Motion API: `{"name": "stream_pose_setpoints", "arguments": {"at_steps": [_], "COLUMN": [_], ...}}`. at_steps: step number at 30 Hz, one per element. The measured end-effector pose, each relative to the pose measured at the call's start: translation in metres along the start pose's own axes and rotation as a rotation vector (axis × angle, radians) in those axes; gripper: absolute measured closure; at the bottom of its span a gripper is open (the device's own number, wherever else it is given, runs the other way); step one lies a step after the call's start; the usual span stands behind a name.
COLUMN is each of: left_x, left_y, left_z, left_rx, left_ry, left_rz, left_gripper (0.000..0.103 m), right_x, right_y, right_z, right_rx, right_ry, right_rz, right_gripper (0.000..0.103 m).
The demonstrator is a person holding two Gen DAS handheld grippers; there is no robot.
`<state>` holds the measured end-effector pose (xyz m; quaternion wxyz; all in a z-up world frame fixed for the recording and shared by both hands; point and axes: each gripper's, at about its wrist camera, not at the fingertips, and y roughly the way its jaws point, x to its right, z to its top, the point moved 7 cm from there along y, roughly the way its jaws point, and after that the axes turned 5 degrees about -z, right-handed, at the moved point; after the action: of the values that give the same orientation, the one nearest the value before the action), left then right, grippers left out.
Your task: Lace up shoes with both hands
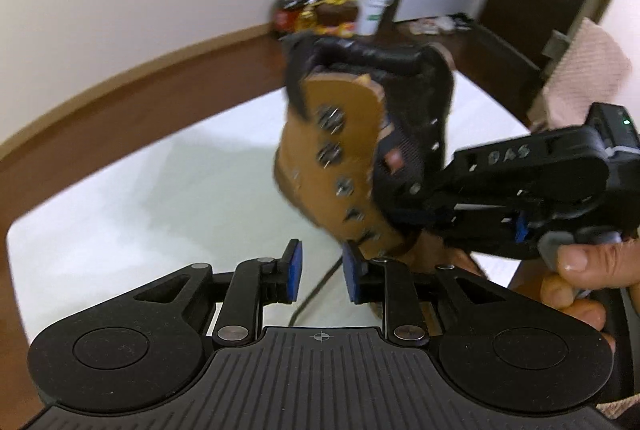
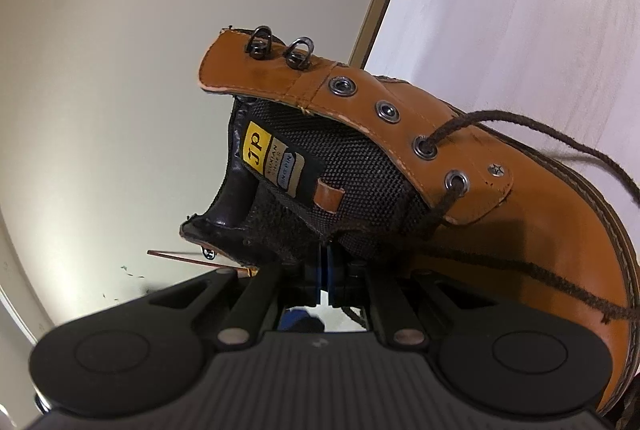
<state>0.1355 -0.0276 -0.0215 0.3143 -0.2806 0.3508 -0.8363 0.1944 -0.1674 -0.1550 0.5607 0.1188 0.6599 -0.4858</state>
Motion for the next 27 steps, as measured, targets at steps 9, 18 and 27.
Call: {"name": "stream_pose_setpoints", "arguments": {"at_steps": [9, 18, 27], "left_x": [0.004, -0.081, -0.186], "left_y": [0.009, -0.051, -0.154], "left_z": [0.005, -0.055, -0.118], "left_rx": [-0.022, -0.186, -0.315], "left_ry": [0.083, 0.028, -0.002], "left_rz": [-0.074, 0.277, 0.631], "left_gripper": [0.101, 0.101, 0.101], "right_x": [0.009, 0.025, 0.034], "right_y": [-0.002, -0.05, -0.099], "right_z": [0.007, 0.018, 0.005], "right_rx": [-0.015, 0.001, 0.026], "right_ry": [0.004, -0.025, -0.054], "right_rz": [-0.001, -0.047, -0.18], "right_gripper": [0.098, 0.092, 0.091]}}
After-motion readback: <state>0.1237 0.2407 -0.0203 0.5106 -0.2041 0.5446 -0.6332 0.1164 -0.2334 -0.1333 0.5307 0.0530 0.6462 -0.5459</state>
